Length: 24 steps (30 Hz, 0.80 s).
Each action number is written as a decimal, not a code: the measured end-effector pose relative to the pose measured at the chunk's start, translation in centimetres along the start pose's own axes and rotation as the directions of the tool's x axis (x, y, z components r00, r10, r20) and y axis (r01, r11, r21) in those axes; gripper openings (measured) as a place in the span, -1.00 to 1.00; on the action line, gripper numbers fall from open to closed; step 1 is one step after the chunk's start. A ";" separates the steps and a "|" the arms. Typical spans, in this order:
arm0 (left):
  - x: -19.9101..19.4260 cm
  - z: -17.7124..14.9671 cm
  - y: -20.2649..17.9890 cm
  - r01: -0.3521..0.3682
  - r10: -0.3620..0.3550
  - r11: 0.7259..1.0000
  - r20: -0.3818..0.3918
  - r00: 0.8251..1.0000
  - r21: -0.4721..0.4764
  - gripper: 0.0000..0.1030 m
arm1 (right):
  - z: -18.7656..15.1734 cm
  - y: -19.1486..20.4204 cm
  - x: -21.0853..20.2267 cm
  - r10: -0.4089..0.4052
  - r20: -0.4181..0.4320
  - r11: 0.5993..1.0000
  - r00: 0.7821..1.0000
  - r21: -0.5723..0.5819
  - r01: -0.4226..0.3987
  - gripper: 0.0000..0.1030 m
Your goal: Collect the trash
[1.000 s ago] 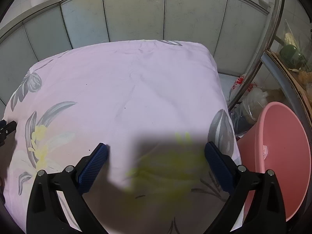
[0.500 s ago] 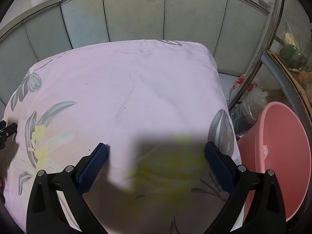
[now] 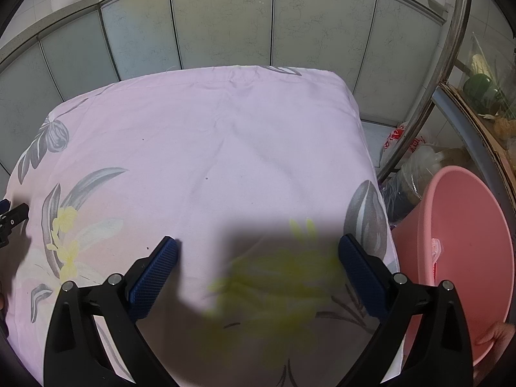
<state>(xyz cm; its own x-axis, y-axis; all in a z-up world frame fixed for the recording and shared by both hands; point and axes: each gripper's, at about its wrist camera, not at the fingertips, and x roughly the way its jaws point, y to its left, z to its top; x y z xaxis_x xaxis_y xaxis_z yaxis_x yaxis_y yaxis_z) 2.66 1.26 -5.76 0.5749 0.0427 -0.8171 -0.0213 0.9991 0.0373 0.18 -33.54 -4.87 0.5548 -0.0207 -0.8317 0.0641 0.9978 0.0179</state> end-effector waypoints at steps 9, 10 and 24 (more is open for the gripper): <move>0.1 0.0 0.2 0.004 -0.004 1.000 0.000 1.000 0.002 0.92 | 0.0 -0.1 0.0 0.000 0.000 1.000 1.000 0.000 0.000 0.93; 0.1 0.0 0.2 0.004 -0.004 1.000 -0.001 1.000 0.002 0.92 | 0.0 0.0 0.0 0.000 0.000 1.000 1.000 0.000 0.000 0.93; 0.1 0.2 0.2 0.007 -0.007 1.000 -0.002 1.000 0.005 0.92 | 0.0 0.0 0.1 0.000 -0.001 1.000 1.000 0.001 0.000 0.93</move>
<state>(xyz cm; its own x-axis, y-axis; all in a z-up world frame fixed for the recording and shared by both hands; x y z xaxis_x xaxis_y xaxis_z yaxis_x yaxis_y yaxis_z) 2.85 1.51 -5.75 0.5735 0.0362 -0.8184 -0.0134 0.9993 0.0349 0.24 -33.55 -4.91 0.5543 -0.0202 -0.8321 0.0644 0.9977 0.0186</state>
